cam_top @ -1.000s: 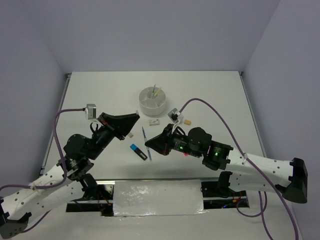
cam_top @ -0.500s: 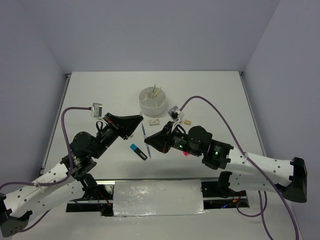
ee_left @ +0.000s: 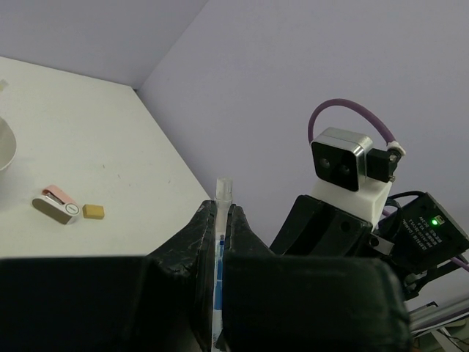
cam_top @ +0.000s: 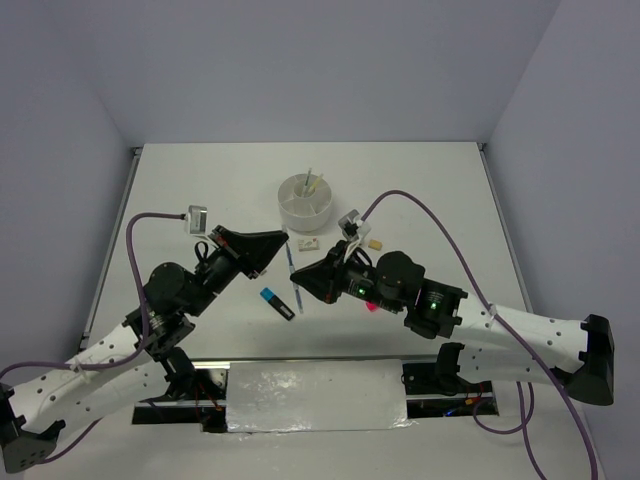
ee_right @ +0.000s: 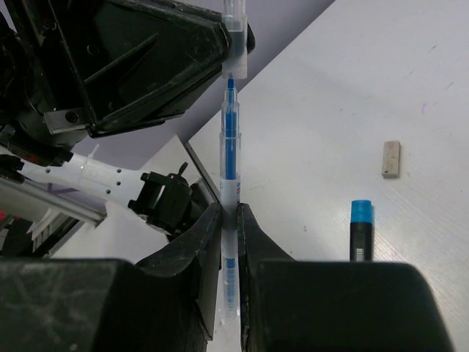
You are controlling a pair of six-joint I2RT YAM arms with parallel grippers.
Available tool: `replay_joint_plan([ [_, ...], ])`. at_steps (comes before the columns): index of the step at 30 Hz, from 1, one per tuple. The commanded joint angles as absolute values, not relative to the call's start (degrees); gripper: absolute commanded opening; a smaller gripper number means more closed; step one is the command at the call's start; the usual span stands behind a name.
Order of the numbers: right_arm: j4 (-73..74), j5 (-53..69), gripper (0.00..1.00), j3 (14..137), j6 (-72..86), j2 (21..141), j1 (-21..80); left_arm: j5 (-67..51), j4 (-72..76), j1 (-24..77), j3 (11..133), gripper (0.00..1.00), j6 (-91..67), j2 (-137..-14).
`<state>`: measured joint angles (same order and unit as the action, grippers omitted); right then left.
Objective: Sort the stationery into containers
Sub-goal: Close the pen cap on the pen.
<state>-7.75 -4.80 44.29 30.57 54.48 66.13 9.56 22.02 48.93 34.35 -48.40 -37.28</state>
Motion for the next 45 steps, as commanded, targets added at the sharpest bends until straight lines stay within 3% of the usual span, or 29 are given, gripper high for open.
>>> replay_joint_plan([
  [1, -8.88, -6.24, 0.0, 47.55, 29.88, 54.4, 66.62, 8.88, 25.84, 48.87, 34.01, 0.0, -49.31, -37.44],
  [23, -11.16, -10.72, 0.0, 50.63, 22.95, 55.99, 66.62, 4.92, 25.84, 48.87, 34.89, 0.0, -51.77, -40.07],
  [32, -15.12, -12.39, 0.0, 49.39, 19.51, 54.93, 66.62, 2.38, 21.98, 48.87, 37.18, 0.33, -45.98, -41.31],
  [33, -14.68, -12.04, 0.0, 49.57, 19.25, 54.84, 66.62, 1.85, 21.54, 48.87, 37.44, 0.42, -45.1, -41.57],
  [37, -14.15, -9.15, 0.0, 49.48, 18.46, 54.93, 66.71, 1.06, 19.25, 48.87, 39.81, 0.57, -43.16, -42.71],
  [40, -14.24, -8.53, 0.0, 48.87, 18.72, 55.11, 66.71, 0.79, 19.77, 48.87, 40.08, 0.53, -42.72, -42.63],
  [44, -14.41, -7.91, 0.0, 48.34, 18.81, 54.84, 66.71, 0.44, 19.34, 48.87, 41.3, 0.17, -40.62, -42.54],
  [45, -14.33, -7.91, 0.0, 48.34, 18.81, 54.84, 66.71, -0.43, 19.34, 48.87, 41.48, 0.13, -40.61, -42.54],
])
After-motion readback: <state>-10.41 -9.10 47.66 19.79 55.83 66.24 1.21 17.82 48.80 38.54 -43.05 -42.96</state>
